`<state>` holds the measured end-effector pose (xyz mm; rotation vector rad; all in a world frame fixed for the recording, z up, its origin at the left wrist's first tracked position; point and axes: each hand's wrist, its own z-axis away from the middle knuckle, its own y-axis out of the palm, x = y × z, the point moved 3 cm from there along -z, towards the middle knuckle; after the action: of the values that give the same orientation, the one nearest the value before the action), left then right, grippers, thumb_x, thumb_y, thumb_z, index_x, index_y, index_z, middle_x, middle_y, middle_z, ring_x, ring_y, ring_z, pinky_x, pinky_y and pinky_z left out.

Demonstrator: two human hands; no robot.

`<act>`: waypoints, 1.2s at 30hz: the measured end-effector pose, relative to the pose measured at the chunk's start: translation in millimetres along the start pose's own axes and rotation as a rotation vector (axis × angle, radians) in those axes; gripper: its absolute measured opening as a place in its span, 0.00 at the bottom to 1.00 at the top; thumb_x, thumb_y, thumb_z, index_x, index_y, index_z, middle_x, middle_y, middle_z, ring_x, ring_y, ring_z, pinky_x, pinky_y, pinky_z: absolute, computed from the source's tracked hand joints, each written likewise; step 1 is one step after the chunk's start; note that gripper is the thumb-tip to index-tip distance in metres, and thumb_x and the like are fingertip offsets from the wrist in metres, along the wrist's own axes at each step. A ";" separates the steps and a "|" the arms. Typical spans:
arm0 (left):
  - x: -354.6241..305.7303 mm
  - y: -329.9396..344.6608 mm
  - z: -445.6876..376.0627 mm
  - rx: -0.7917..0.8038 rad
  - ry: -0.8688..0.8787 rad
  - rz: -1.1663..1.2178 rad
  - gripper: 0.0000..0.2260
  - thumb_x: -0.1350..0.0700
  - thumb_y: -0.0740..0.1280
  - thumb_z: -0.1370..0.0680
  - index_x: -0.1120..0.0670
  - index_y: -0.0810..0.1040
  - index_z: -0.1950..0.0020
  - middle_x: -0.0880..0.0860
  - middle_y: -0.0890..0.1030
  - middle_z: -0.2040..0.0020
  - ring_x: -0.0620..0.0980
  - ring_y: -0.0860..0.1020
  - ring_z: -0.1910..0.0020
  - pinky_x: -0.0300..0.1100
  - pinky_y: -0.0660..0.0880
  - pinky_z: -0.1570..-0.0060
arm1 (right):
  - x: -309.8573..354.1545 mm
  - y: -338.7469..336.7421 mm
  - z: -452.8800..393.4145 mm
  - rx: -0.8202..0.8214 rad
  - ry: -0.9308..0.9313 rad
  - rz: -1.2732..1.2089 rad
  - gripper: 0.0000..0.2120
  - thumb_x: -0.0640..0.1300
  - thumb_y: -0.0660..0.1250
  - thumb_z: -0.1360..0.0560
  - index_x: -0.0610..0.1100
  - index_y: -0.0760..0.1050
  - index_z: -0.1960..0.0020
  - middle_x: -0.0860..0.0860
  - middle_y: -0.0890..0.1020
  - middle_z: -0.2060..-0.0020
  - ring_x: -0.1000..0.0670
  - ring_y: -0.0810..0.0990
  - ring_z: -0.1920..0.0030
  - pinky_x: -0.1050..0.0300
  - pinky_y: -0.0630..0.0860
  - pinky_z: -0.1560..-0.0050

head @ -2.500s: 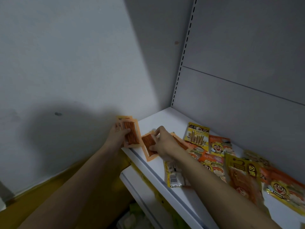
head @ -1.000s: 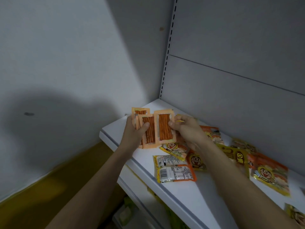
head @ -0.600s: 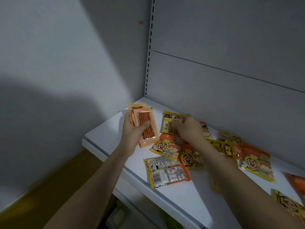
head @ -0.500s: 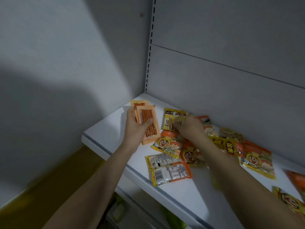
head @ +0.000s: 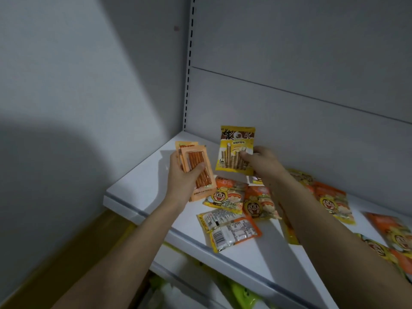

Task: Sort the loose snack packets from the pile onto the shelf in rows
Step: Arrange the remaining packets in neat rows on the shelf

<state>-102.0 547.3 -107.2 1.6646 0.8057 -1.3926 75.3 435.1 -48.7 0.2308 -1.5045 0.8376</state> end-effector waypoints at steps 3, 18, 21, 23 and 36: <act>-15.4 18.7 3.1 0.070 -0.100 0.086 0.14 0.57 0.70 0.20 0.47 0.71 0.38 0.50 0.81 0.43 0.49 0.81 0.45 0.51 0.80 0.52 | -8.1 -30.3 19.5 0.011 0.026 -0.144 0.12 0.47 0.67 0.20 0.41 0.76 0.40 0.45 0.84 0.47 0.45 0.84 0.48 0.44 0.81 0.46; -20.5 219.3 202.4 0.696 -0.384 0.032 0.11 0.60 0.63 0.17 0.53 0.72 0.35 0.58 0.85 0.45 0.58 0.85 0.49 0.57 0.83 0.55 | -95.9 -241.4 236.8 -0.281 0.090 -0.281 0.07 0.43 0.67 0.20 0.41 0.78 0.44 0.43 0.86 0.52 0.46 0.86 0.56 0.52 0.82 0.61; -8.5 254.3 277.6 0.736 -0.426 0.006 0.16 0.60 0.65 0.19 0.57 0.70 0.31 0.59 0.84 0.44 0.57 0.85 0.49 0.51 0.83 0.60 | -126.2 -292.4 309.4 -0.360 0.124 -0.286 0.08 0.43 0.67 0.20 0.40 0.77 0.44 0.45 0.85 0.56 0.49 0.85 0.61 0.56 0.80 0.65; -6.1 280.1 330.7 0.800 -0.456 0.012 0.15 0.61 0.65 0.18 0.57 0.70 0.32 0.59 0.84 0.43 0.57 0.85 0.48 0.50 0.83 0.60 | -145.2 -327.0 356.5 -0.416 0.143 -0.317 0.08 0.43 0.67 0.21 0.40 0.76 0.44 0.44 0.85 0.56 0.48 0.84 0.61 0.57 0.79 0.66; -0.8 437.2 593.7 1.023 -0.554 0.110 0.18 0.63 0.67 0.20 0.58 0.71 0.31 0.60 0.83 0.41 0.56 0.84 0.49 0.54 0.82 0.55 | -238.6 -528.2 603.7 -0.738 0.242 -0.455 0.09 0.38 0.61 0.19 0.36 0.79 0.45 0.38 0.84 0.50 0.40 0.84 0.52 0.41 0.83 0.50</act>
<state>-3.9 -182.4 -70.5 1.7893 -0.4053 -2.2235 -38.6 -393.5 -18.9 -0.0789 -1.3607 -0.0748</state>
